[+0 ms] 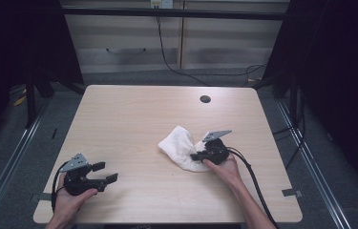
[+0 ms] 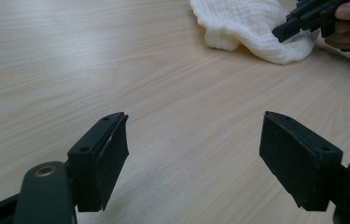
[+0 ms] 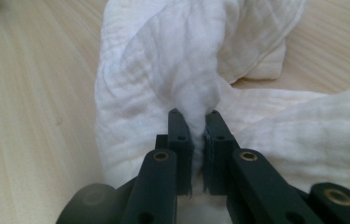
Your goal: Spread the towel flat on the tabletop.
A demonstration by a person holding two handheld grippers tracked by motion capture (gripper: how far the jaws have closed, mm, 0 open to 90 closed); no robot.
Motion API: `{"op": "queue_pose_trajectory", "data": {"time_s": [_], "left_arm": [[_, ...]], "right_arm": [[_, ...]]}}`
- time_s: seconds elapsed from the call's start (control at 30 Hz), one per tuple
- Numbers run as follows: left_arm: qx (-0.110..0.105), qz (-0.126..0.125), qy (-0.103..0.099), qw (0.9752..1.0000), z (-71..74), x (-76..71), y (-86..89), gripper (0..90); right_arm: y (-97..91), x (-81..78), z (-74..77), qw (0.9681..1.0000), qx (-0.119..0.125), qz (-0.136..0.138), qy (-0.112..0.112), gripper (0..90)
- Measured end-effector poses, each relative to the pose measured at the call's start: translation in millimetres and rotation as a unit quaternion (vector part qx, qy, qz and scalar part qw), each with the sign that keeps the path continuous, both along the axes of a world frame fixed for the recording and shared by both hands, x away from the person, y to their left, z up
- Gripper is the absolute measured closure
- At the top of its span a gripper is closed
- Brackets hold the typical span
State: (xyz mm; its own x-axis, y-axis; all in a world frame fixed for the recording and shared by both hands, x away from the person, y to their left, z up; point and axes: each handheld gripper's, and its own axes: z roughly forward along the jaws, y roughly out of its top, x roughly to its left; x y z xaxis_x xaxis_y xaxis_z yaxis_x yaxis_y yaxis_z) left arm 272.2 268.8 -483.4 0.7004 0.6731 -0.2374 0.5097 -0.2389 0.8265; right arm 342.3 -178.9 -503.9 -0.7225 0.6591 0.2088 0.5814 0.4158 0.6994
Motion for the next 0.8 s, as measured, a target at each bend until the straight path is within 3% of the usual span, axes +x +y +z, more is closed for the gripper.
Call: {"op": "queue_pose_trajectory", "data": {"time_s": [0.2, 0.37, 0.47, 0.53, 0.67, 0.8], "left_arm": [[0.000, -0.002, 0.004, 1.0000, -0.8, 0.9, -1.9, 26.5], [0.017, -0.013, 0.006, 0.9997, -0.9, 0.2, -7.5, 27.4], [0.015, -0.016, 0.007, 0.9997, -0.4, 0.1, -6.5, 29.0], [0.006, -0.016, 0.014, 0.9998, -0.8, -0.1, -5.5, 37.3], [0.005, -0.018, 0.011, 0.9998, -0.4, -1.1, -6.5, 38.3], [0.005, -0.037, 0.017, 0.9992, -0.5, -1.3, -8.9, 37.1]], "right_arm": [[14.2, -10.9, 0.3, 0.9996, 0.002, 0.028, 0.001, 84.5], [27.3, -20.3, 0.6, 0.9987, 0.004, 0.051, 0.002, 84.5], [31.6, -25.0, 0.5, 0.9983, 0.006, 0.057, 0.003, 84.5], [36.0, -30.0, 0.9, 0.9978, 0.003, 0.067, 0.000, 84.4], [44.1, -36.7, 1.2, 0.9968, 0.003, 0.080, -0.003, 84.1], [54.8, -43.5, 4.1, 0.9954, 0.008, 0.095, -0.008, 76.3]]}}
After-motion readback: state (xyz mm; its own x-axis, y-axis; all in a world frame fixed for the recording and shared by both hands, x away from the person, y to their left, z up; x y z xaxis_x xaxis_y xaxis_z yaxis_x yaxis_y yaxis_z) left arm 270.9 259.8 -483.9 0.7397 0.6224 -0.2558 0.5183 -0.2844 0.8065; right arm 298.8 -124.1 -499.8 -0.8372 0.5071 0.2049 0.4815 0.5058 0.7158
